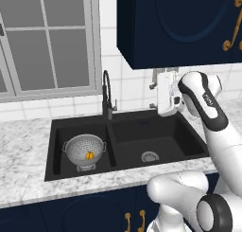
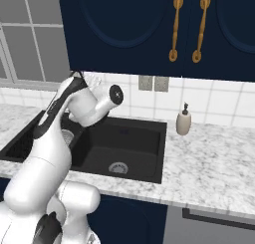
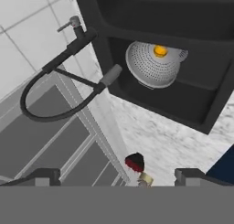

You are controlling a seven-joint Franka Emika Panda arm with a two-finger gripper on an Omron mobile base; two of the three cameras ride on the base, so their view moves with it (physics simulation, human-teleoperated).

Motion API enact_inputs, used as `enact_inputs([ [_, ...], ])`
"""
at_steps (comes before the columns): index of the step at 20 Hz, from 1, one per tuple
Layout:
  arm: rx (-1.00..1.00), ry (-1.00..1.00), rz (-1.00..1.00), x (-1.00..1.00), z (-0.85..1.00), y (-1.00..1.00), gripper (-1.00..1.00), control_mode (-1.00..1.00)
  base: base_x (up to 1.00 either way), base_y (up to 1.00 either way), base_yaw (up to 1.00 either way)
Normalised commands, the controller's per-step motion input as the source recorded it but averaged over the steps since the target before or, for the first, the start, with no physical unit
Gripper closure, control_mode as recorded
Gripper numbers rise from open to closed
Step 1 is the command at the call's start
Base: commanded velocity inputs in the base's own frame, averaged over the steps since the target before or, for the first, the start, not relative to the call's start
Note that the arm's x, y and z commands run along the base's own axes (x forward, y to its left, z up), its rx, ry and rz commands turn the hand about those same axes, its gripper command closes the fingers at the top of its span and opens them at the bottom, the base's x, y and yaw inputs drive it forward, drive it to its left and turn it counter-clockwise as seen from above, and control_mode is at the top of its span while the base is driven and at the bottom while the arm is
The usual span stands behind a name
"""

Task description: Put the colander in the sink, put the tangerine in the colander, and turn on the sink faucet and pour water over the colander.

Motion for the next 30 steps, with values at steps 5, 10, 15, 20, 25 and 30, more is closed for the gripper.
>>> enact_inputs([
  [5,0.08,0.00,0.14,0.68,-0.15,0.14,-1.00,-1.00,0.00,0.00,0.00],
  [10,0.00,0.00,0.02,0.14,-0.37,0.42,-1.00,-1.00,0.00,0.00,0.00],
  [15,0.00,0.00,0.00,0.00,-0.42,0.41,-1.00,-1.00,0.00,0.00,0.00],
  [20,0.03,0.01,0.00,0.02,-0.12,0.27,-1.00,-1.00,0.00,0.00,0.00],
  [25,0.17,0.23,-0.04,0.17,-0.18,0.00,-1.00,-1.00,0.00,0.00,0.00],
  [30,0.12,0.17,-0.08,0.24,-0.26,0.00,-1.00,-1.00,0.00,0.00,0.00],
])
